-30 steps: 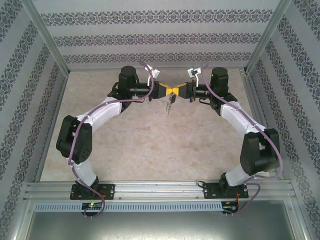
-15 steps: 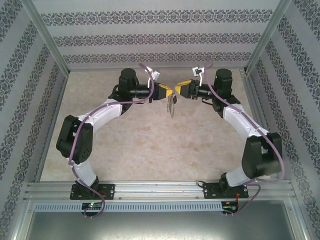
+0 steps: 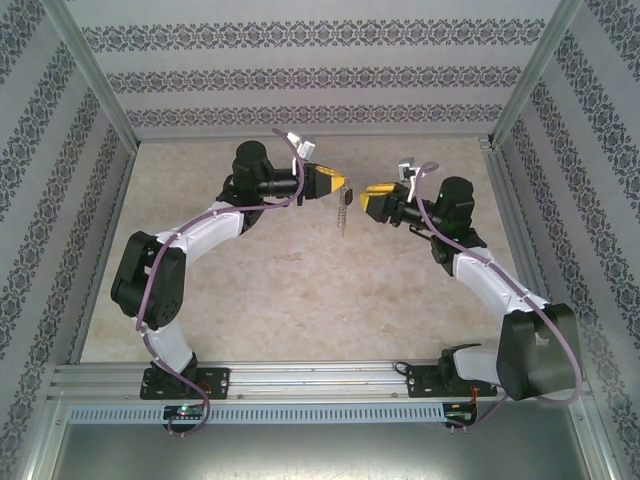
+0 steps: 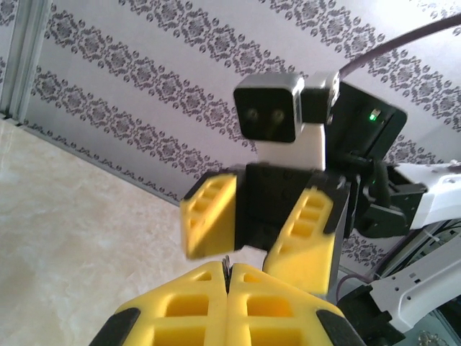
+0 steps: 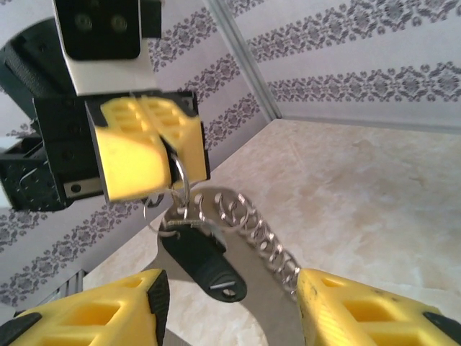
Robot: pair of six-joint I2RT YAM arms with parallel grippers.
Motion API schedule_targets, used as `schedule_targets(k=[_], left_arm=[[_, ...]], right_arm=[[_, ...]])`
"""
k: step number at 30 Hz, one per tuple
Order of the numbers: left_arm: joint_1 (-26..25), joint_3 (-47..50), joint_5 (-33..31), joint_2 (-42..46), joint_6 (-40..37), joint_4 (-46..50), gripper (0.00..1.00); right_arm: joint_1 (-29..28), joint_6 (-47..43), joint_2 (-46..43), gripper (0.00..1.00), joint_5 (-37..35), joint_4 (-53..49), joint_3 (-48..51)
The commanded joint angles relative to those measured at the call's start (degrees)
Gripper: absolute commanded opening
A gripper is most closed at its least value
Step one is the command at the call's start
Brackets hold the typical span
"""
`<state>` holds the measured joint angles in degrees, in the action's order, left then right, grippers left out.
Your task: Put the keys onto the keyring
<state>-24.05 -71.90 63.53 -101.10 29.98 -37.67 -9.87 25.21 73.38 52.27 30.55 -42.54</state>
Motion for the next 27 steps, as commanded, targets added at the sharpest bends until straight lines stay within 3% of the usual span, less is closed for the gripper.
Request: schedule_targets(k=[1, 19, 27], left_arm=[[-0.61, -0.08, 2.13, 2.36, 3.06, -7.11, 0.0], [-0.81, 0.0, 4.52, 2.62, 5.93, -9.88, 0.0], [-0.8, -0.1, 4.19, 2.4, 5.88, -10.22, 0.0]], right_arm=[[-1.23, -0.4, -0.67, 0.51, 1.13, 6.05, 0.53], [-4.1, 1.59, 6.02, 0.47, 7.19, 11.99, -3.68], [-4.01, 1.43, 5.37, 0.15, 8.75, 11.99, -2.62]])
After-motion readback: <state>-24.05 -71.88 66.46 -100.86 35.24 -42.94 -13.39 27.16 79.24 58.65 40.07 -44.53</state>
